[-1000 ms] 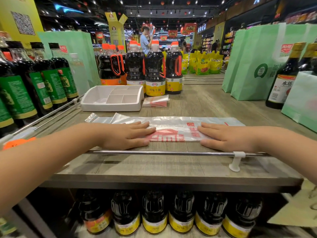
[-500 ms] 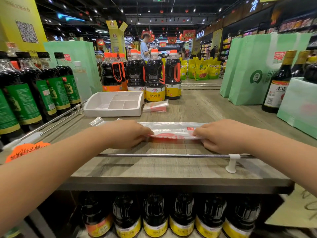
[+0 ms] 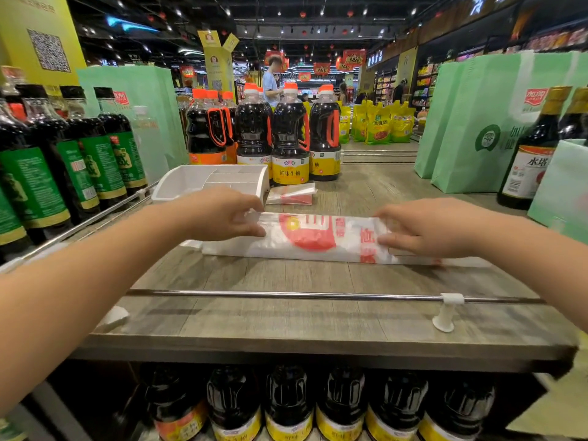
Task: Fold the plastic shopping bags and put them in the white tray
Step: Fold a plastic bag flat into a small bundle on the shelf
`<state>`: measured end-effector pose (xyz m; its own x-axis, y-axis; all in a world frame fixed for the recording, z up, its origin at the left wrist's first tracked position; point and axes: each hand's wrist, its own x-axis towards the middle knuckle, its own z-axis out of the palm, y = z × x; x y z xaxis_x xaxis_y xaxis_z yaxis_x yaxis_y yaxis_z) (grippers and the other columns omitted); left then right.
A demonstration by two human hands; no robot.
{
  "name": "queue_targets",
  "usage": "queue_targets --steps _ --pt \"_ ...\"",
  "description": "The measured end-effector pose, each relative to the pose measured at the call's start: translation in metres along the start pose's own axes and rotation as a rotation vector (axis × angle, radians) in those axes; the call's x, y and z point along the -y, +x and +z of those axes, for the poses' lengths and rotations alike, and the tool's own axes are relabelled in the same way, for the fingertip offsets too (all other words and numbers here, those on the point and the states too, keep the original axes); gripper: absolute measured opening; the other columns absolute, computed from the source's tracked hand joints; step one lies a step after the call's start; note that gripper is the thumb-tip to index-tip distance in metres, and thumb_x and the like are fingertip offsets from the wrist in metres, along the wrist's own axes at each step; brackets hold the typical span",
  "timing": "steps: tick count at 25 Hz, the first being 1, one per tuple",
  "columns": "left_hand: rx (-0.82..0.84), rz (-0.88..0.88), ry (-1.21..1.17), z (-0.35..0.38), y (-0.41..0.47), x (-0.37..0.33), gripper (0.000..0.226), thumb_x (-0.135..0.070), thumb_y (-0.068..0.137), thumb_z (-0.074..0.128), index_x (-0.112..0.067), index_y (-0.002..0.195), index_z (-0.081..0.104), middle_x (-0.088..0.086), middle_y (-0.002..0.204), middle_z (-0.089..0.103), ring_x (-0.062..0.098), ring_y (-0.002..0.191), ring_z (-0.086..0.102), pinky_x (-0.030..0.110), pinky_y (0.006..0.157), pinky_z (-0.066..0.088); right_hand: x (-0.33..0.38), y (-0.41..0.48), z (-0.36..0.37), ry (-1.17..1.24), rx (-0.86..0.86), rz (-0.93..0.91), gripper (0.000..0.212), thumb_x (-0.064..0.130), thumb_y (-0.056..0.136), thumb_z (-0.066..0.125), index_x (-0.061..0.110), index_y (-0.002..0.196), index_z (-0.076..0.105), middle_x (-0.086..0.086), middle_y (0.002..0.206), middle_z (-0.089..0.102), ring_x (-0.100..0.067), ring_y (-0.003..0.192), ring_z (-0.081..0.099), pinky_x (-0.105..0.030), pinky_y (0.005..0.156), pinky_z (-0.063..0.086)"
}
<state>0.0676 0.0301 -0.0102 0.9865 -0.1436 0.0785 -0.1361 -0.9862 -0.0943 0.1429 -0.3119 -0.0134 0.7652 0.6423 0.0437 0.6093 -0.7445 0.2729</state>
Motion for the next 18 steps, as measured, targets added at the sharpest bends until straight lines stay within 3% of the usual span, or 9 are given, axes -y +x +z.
queue_targets --steps 2,4,8,12,15,18 --pt "0.042 0.032 0.002 0.012 0.002 -0.003 0.051 -0.059 0.095 0.049 -0.035 0.139 0.047 -0.005 0.133 0.058 0.016 0.111 0.056 0.034 0.094 0.045 0.001 0.002 0.01 -0.005 0.079 -0.01 0.059 0.066 0.097 0.031 0.04 0.151 0.029 0.006 0.142 0.05 -0.019 0.121 0.055 -0.033 0.094 0.045" --pt "0.135 0.065 -0.053 0.023 0.002 -0.008 0.047 -0.052 0.1 0.042 -0.037 0.145 0.041 -0.007 0.144 0.047 0.014 0.123 0.05 0.033 0.105 0.04 0.003 0.002 0.014 0.025 0.13 -0.014 0.056 0.06 0.101 0.03 0.039 0.153 0.028 0.005 0.15 0.042 -0.019 0.128 0.049 -0.031 0.1 0.039" --pt "0.205 0.138 -0.189 0.028 0.002 -0.028 0.056 -0.053 0.102 0.031 -0.038 0.156 0.023 -0.011 0.164 0.017 0.009 0.149 0.017 0.028 0.12 0.013 0.019 0.009 0.015 0.107 0.068 -0.119 0.056 0.056 0.102 0.026 0.038 0.155 0.022 0.011 0.16 0.027 -0.014 0.142 0.033 -0.034 0.116 0.03" --pt "0.307 0.206 -0.134 0.038 -0.002 -0.047 0.064 -0.059 0.102 0.02 -0.039 0.157 -0.006 -0.01 0.166 -0.013 0.006 0.151 -0.013 0.032 0.123 -0.006 0.04 0.015 0.024 0.266 0.187 -0.222 0.062 0.064 0.099 0.019 0.045 0.157 0.007 0.022 0.164 0.005 -0.002 0.15 0.01 -0.033 0.124 0.011" --pt "0.364 0.116 -0.14 0.039 -0.008 -0.034 0.062 -0.061 0.1 0.012 -0.043 0.154 -0.012 -0.009 0.165 -0.018 0.008 0.15 -0.017 0.036 0.122 -0.008 0.028 0.011 0.029 0.33 0.231 -0.211 0.057 0.061 0.1 0.018 0.051 0.155 0.007 0.027 0.163 0.001 0.004 0.149 0.005 -0.032 0.125 0.008" --pt "0.31 0.021 -0.179 0.037 -0.011 -0.014 0.057 -0.058 0.102 0.017 -0.044 0.156 0.005 -0.007 0.167 0.001 0.014 0.153 0.002 0.041 0.124 0.002 0.018 0.001 0.026 0.389 0.215 -0.161 0.055 0.061 0.099 0.027 0.049 0.153 0.023 0.026 0.16 0.015 0.001 0.147 0.017 -0.028 0.123 0.013"
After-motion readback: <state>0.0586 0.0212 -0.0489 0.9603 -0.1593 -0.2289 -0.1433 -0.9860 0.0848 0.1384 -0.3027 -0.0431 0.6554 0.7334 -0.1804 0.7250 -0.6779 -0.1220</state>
